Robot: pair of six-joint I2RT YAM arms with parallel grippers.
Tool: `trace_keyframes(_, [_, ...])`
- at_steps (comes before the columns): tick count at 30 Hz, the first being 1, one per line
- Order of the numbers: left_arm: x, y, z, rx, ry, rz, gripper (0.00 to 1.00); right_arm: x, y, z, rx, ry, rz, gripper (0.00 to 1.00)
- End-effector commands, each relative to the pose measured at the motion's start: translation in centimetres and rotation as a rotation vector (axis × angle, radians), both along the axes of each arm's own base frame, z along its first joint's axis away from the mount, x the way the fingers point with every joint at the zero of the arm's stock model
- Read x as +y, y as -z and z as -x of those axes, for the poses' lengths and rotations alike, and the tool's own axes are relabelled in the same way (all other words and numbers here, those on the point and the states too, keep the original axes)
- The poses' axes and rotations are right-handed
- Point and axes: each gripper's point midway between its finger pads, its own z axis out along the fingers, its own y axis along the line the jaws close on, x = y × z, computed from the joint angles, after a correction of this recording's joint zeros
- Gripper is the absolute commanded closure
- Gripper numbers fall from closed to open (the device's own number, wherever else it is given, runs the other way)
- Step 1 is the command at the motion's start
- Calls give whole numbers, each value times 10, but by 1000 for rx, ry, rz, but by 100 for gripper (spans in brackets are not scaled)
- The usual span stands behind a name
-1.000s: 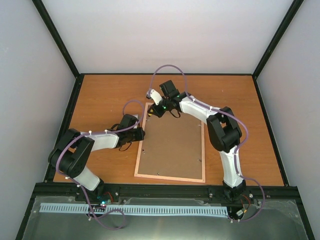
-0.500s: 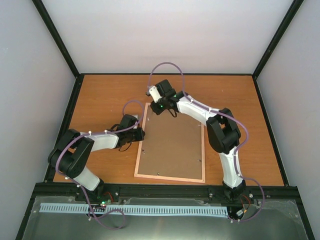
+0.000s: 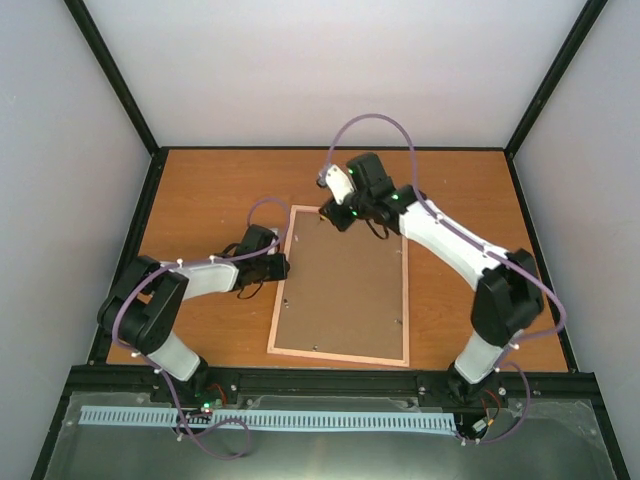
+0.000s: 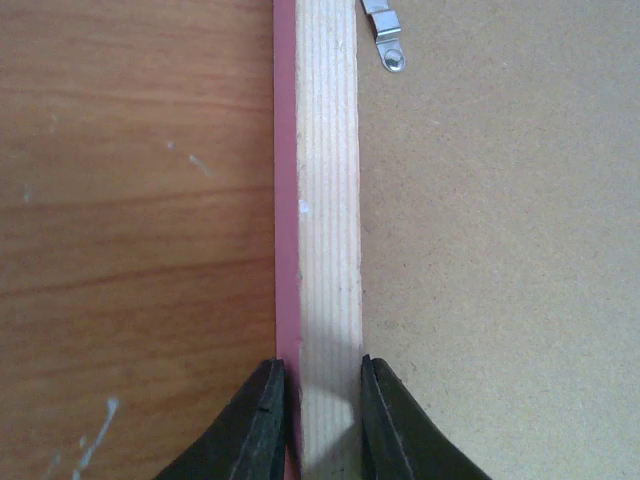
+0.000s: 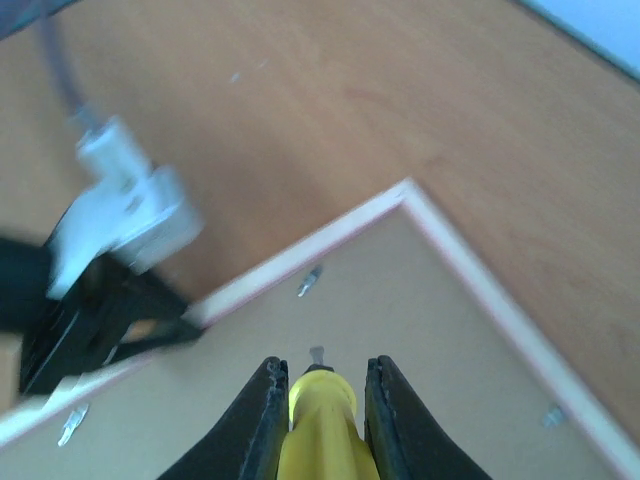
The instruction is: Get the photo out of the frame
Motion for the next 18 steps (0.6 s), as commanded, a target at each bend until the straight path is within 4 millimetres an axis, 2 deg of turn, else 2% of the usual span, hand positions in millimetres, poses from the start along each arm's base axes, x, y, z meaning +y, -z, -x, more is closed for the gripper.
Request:
trace_keyframes(1, [-10, -22, -31, -44, 76, 11, 98, -22, 13, 61, 36, -180, 5, 97])
trace_keyframes(2, [-10, -24, -39, -44, 79, 0, 92, -27, 15, 72, 21, -208, 10, 97])
trace_keyframes(4, [-8, -28, -50, -31, 62, -42, 60, -39, 13, 90, -27, -244, 14, 97])
trace_keyframes(5, [-4, -30, -51, -18, 48, -68, 50, -44, 13, 97, -43, -253, 15, 97])
trace_keyframes(7, [4, -45, -53, -42, 11, -87, 39, -53, 16, 113, -59, -275, 13, 97])
trace_keyframes(10, [10, -65, -41, -55, -4, -83, 34, -60, 18, 134, -66, -323, -15, 97])
trace_keyframes(13, [13, -72, -14, -29, -3, -62, 34, -62, 23, 153, -49, -393, -36, 97])
trace_keyframes(16, [11, -69, 23, 21, 7, -47, 35, -65, 27, 152, -55, -381, -23, 97])
trace_keyframes(18, [11, -58, 45, 65, 11, -65, 36, -66, 29, 149, -56, -371, -15, 97])
